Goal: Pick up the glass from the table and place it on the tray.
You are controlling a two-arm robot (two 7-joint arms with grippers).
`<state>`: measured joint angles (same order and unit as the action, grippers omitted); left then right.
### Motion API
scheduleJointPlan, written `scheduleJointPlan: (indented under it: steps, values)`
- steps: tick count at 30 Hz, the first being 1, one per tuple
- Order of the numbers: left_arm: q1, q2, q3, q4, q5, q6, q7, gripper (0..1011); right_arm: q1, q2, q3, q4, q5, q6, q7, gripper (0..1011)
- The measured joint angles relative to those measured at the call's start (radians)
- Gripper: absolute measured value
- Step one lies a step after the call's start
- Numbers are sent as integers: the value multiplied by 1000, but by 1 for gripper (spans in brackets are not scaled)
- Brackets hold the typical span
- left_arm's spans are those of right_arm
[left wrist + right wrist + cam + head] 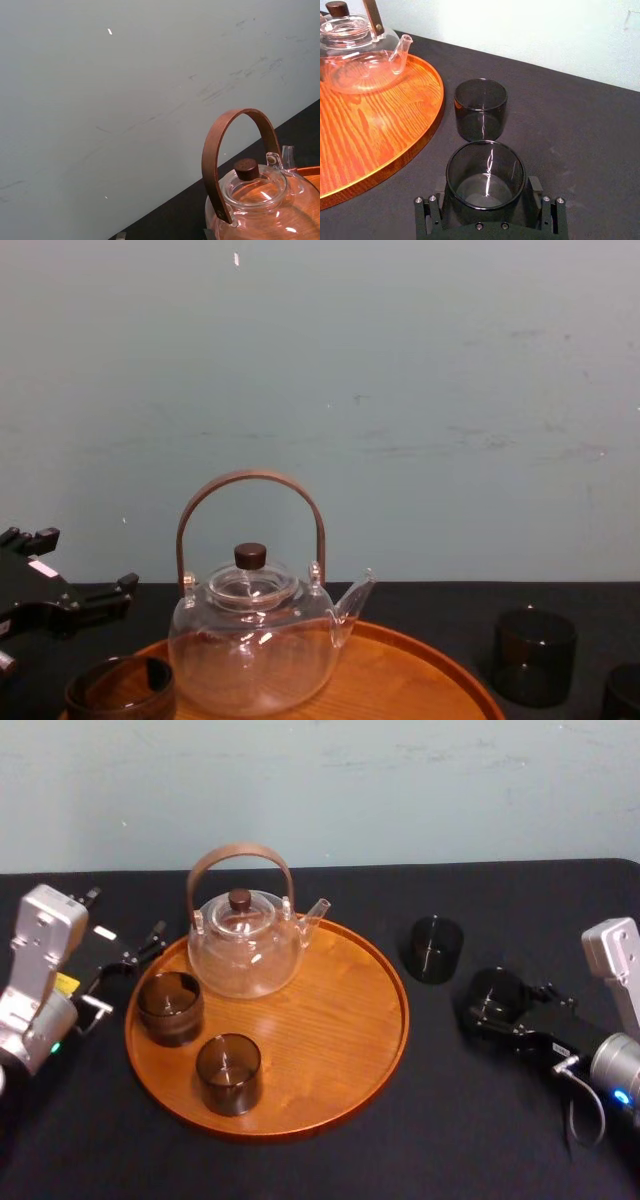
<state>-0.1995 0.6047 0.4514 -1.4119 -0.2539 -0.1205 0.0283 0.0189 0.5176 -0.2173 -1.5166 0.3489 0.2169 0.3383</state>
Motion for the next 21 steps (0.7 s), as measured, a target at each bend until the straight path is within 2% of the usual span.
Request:
scheduleJointPlan:
  steps: [21]
  values:
    - [0,0,0,0,0,0,0,1001,62,-31,-23,78,-15,-11,28,1002]
